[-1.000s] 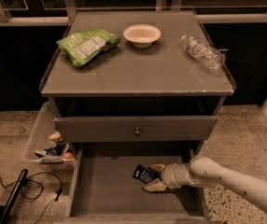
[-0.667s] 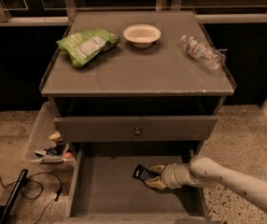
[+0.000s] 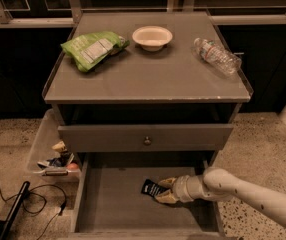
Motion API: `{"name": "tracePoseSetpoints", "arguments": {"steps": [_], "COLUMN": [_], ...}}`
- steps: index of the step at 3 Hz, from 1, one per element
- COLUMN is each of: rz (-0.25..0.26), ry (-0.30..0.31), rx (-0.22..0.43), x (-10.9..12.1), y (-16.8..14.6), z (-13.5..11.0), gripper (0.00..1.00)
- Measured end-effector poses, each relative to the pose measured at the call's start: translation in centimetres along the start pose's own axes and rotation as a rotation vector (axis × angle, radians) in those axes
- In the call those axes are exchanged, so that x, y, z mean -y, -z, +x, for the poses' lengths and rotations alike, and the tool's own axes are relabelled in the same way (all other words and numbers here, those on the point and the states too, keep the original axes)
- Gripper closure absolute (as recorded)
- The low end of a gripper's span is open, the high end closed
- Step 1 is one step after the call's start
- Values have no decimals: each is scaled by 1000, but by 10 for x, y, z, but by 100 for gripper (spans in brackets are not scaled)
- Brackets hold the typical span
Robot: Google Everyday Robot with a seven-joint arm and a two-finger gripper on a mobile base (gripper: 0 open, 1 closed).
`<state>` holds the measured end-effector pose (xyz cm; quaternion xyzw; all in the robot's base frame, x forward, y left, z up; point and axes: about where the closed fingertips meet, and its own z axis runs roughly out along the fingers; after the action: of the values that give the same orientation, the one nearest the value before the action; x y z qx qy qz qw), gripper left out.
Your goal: Pick rxbar blueberry from middle drawer and place on counter
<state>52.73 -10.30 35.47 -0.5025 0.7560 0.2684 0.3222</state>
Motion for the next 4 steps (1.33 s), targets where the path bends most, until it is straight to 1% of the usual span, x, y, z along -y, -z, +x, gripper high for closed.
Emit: {"name": "tracePoseSetpoints", "arguments": {"steps": [1,2,3,4], "rz": [-2,-50,-87,-95], "ry": [-1,-7,58,147], "rx": [0,30,75,93], "x": [-1,-17,-47,-74], "y": [0,16,60,112], "z": [0,-4,-34,-74], "gripper": [100,100,100,100]}}
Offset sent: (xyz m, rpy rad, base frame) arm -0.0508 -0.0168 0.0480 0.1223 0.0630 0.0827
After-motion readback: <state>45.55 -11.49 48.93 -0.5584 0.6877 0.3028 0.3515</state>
